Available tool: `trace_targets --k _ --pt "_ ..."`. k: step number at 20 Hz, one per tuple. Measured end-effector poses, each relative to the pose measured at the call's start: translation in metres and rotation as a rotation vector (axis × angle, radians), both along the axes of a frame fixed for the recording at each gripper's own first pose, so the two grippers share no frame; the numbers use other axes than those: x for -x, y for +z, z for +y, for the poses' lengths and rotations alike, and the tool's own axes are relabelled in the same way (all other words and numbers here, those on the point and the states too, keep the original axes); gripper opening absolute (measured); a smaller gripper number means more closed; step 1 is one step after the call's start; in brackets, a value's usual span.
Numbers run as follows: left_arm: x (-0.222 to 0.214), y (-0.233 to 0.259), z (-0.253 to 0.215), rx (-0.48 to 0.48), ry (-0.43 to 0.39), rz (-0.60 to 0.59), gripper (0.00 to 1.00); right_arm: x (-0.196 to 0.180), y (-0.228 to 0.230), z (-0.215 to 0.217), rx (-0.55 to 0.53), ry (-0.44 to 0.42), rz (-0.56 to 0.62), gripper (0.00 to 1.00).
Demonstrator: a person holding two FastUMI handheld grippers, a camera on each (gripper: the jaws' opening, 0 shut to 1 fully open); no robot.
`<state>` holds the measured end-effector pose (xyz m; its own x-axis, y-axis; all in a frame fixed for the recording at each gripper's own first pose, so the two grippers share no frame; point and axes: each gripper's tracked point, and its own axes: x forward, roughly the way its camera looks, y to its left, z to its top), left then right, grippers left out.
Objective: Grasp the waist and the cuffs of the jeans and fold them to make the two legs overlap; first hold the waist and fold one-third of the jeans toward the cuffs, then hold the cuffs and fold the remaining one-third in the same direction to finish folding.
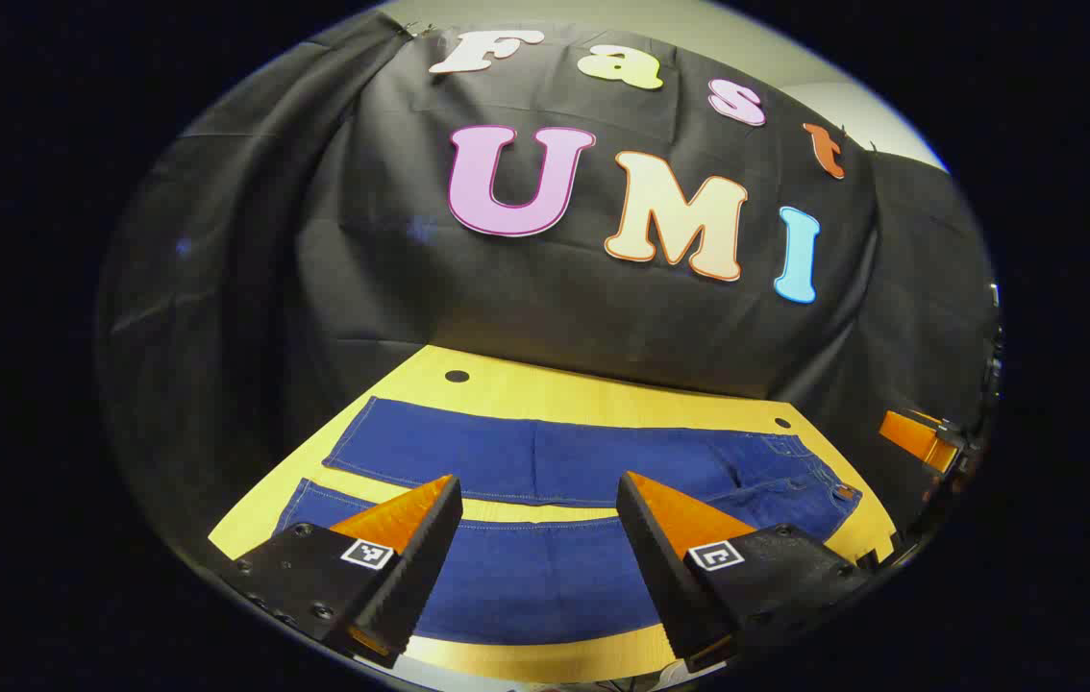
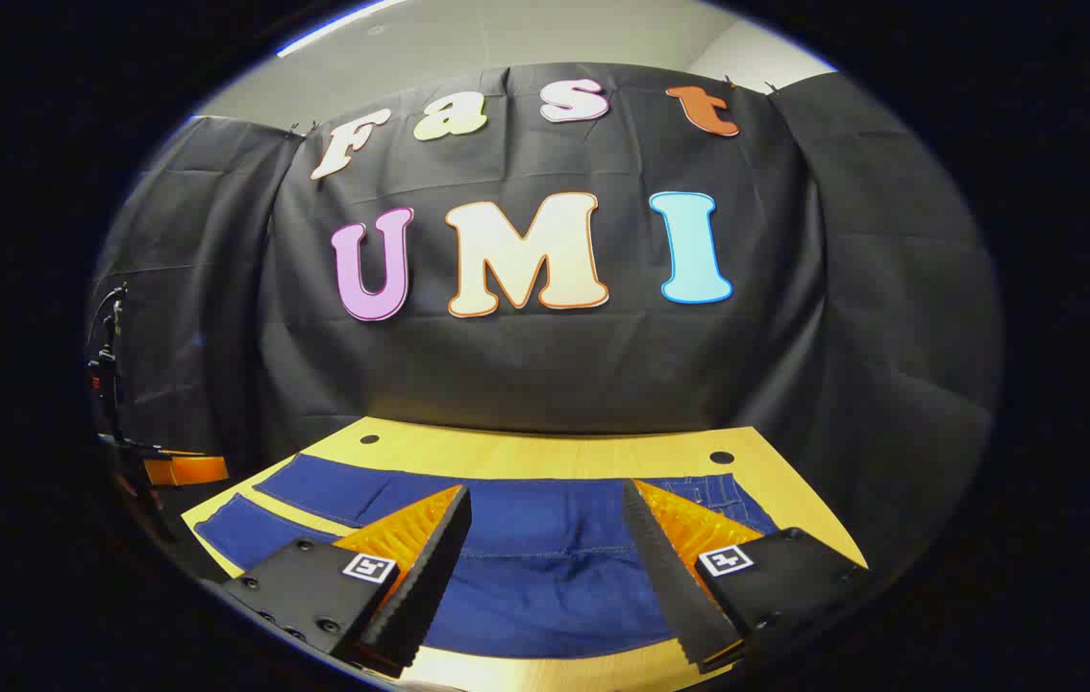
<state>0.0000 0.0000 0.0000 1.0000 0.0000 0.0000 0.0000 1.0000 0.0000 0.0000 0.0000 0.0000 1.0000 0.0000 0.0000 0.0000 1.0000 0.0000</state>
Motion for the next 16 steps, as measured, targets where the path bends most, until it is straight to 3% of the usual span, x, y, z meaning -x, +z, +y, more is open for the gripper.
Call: trace_targets --k 5,9,16 --pt "-0.002 -0.004 0.007 0.012 -0.001 0.011 0.95 0.002 -0.004 0.005 -0.002 0.007 0.015 0.96" --pt "-0.003 -0.009 0.007 -0.021 -0.048 0.031 0.95 0.009 -0.009 0.011 0.007 0.013 0.036 0.98" --pt "-0.009 -0.047 0.012 -0.135 -0.273 0.151 0.94 0.031 -0.024 0.011 0.035 -0.010 0.083 0.98"
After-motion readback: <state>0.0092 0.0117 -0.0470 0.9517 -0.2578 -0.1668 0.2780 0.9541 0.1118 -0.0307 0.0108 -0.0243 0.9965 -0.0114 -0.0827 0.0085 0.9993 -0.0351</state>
